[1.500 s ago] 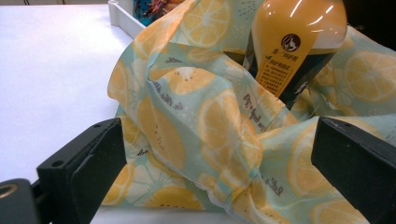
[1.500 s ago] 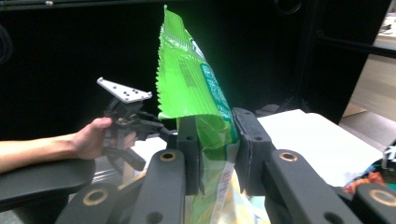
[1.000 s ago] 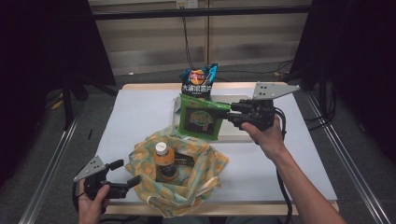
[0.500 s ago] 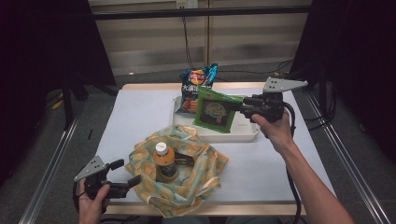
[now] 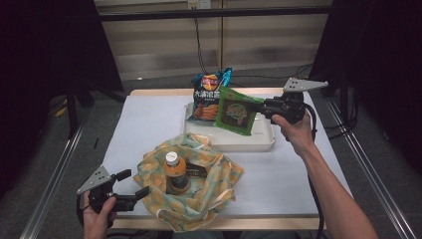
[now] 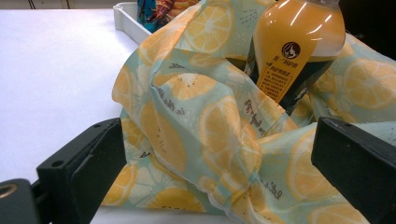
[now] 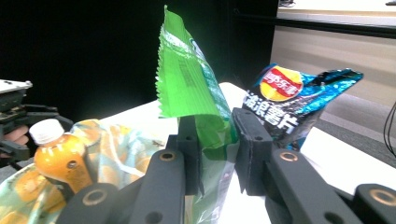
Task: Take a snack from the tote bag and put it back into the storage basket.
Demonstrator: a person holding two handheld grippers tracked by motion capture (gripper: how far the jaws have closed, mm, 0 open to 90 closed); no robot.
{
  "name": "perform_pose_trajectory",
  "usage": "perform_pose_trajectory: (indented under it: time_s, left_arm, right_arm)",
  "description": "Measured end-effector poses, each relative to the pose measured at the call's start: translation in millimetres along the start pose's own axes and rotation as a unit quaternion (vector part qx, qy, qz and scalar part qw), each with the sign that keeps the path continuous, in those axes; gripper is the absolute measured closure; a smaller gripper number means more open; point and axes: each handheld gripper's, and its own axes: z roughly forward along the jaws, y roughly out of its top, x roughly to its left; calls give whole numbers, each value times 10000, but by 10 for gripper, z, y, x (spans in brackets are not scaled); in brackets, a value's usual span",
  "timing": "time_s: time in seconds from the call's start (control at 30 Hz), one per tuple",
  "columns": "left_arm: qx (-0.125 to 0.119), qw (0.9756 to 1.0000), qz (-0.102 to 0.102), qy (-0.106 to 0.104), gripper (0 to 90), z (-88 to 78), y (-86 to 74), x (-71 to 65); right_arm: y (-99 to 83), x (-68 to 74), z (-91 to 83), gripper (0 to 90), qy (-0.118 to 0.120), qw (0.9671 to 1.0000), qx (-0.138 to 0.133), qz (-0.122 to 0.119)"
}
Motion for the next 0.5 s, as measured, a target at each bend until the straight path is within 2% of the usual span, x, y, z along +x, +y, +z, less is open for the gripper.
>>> perform_pose_trajectory:
  time_s: [0.2,0.5]
  left_arm:
    - [0,10000,-38,92,28,-5,-5,5]
    - [-45,9999,-112,49,29,-21,-19,18]
  right_arm:
    - [-53,-172,30,735,-115,9998,85,109]
    - [-132,-411,112,735,-324,9989,261,220]
